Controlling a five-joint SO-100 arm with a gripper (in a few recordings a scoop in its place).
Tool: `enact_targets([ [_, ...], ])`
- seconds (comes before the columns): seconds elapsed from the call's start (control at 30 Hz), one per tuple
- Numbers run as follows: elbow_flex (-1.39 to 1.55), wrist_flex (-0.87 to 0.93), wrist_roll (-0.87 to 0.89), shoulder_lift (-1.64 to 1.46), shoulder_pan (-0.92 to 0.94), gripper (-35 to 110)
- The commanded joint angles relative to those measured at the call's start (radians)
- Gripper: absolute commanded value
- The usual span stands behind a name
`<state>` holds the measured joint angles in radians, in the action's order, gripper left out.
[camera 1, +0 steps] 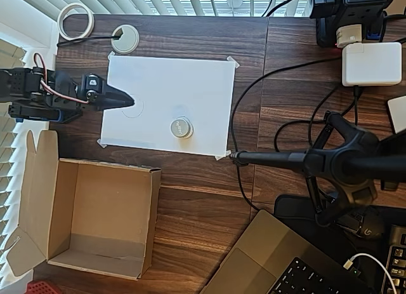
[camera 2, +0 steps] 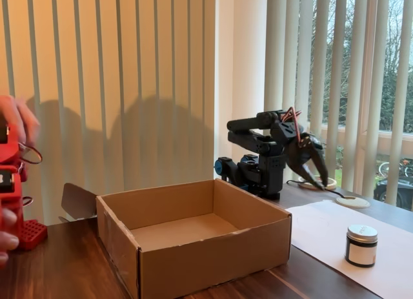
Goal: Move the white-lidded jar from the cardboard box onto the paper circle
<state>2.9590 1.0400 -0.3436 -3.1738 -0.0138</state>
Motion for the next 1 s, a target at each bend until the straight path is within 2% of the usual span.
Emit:
enact_targets([
  [0.0,0.043,0.11,0.087,-0.149,-0.015,0],
  [0.3,0.098,0.158,0.124,-0.241,-0.003,0],
  [0.97,0.1,0.156,0.109,-0.241,-0.02,0],
])
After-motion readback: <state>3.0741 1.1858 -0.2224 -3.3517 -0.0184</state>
